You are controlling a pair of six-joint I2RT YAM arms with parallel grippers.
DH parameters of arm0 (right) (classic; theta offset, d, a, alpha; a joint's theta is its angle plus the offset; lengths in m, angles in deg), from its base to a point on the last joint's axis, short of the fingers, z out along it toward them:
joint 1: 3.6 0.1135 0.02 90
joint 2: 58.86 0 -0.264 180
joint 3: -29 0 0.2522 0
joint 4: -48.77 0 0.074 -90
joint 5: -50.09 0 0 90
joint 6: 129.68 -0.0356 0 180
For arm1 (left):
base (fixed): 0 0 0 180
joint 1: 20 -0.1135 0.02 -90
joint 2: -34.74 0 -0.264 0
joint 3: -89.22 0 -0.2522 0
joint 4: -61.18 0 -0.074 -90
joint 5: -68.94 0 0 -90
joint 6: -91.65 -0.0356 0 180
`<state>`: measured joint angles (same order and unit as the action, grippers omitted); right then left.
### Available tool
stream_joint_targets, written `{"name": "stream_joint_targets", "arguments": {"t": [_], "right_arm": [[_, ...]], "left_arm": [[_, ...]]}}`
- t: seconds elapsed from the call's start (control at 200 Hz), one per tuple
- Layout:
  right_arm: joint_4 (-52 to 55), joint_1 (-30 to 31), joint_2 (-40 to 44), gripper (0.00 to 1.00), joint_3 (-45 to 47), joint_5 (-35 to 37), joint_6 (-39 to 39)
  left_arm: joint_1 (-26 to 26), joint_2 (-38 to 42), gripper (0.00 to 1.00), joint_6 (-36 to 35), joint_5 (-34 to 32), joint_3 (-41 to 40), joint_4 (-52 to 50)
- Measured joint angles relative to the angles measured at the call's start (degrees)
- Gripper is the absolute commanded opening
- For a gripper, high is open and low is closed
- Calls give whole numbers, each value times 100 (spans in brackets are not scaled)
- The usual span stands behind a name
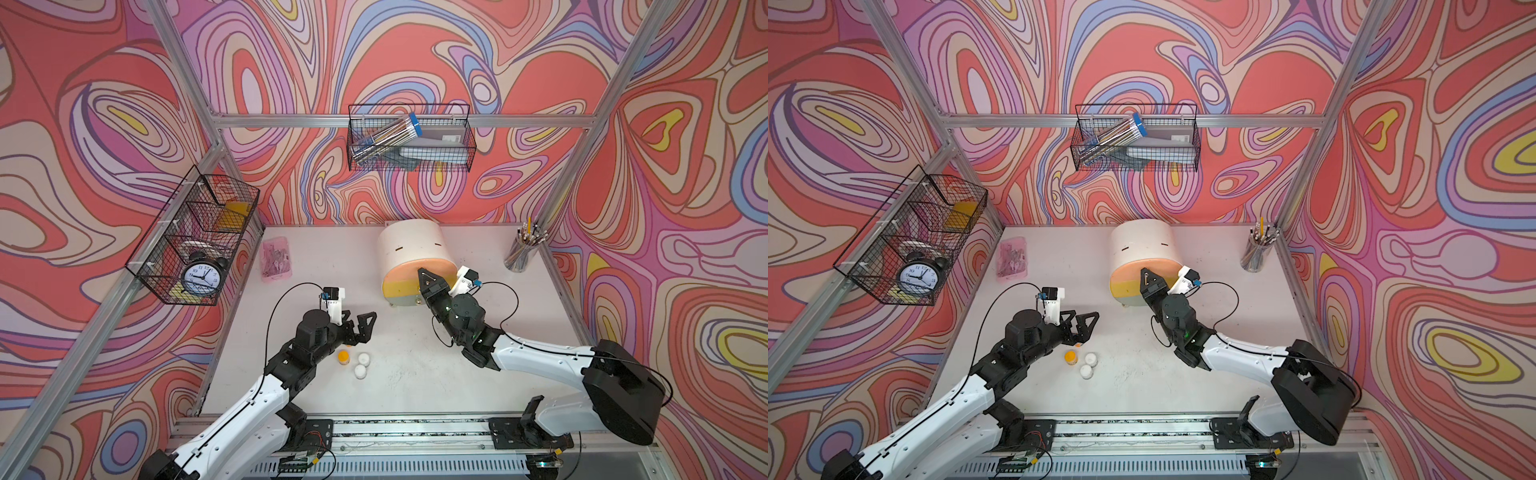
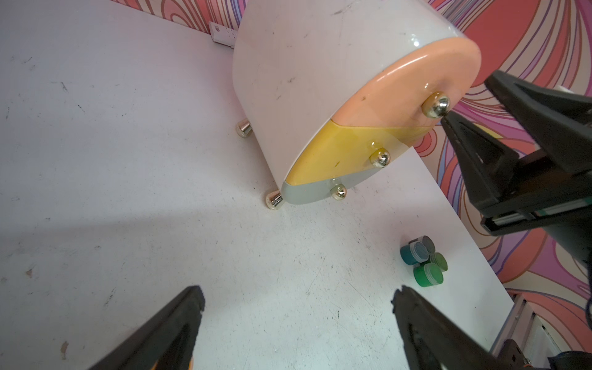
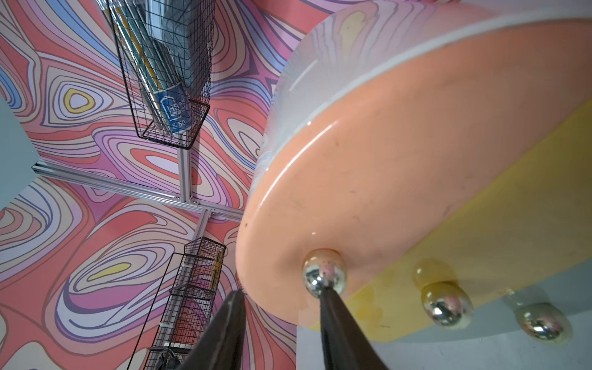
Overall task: Put the paint cans in the drawer according to color
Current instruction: Open the drawer in the storage box.
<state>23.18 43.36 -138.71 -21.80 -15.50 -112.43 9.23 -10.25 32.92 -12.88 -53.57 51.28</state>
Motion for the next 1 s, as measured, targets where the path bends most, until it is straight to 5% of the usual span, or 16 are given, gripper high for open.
{"name": "stream_joint_targets", "arguments": {"t": [0.996], "right_arm": [[249,-111,-341,32,-240,22,-90]], "left_arm": [[4,105,99,0,-26,0,-9]]}}
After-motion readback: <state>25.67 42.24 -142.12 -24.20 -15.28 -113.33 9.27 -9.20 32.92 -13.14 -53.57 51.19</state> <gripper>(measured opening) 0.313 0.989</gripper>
